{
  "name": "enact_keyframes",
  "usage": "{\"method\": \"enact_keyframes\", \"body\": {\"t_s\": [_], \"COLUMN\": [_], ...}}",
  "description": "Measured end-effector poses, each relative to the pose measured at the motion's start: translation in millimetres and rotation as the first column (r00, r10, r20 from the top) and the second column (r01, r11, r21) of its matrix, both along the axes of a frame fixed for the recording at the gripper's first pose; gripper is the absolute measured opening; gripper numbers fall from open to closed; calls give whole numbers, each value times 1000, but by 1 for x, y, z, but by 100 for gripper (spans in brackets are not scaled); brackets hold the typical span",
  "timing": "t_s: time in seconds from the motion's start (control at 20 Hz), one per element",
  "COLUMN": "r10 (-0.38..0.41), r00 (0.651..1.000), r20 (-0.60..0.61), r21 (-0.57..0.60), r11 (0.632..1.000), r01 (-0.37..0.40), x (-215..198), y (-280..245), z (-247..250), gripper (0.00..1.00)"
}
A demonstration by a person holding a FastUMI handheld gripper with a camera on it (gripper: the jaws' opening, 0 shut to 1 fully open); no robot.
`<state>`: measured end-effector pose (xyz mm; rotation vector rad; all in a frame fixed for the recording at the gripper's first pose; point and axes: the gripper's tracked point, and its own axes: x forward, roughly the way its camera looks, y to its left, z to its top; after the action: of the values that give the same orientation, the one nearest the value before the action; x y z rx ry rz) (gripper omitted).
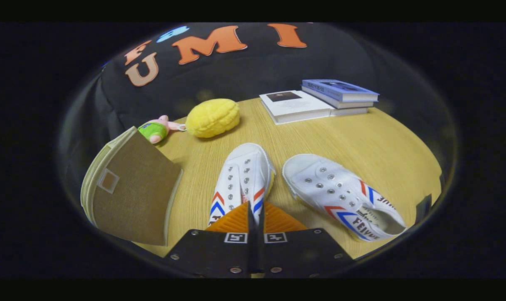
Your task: Open the storage box then place both shoes into the box .Put the left shoe in first, then the right shoe, with the right side of both shoes facing outward in a uniform manner.
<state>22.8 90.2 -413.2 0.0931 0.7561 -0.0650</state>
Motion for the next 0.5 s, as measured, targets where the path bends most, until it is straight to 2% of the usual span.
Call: {"method": "enact_keyframes", "body": {"t_s": [0.25,0.5], "r10": [-57,-33], "r00": [996,985], "r20": [64,170], "r21": [99,138], "r11": [994,990], "r01": [51,9], "x": [11,23], "y": [14,51], "z": [57,127], "gripper": [0,0]}}
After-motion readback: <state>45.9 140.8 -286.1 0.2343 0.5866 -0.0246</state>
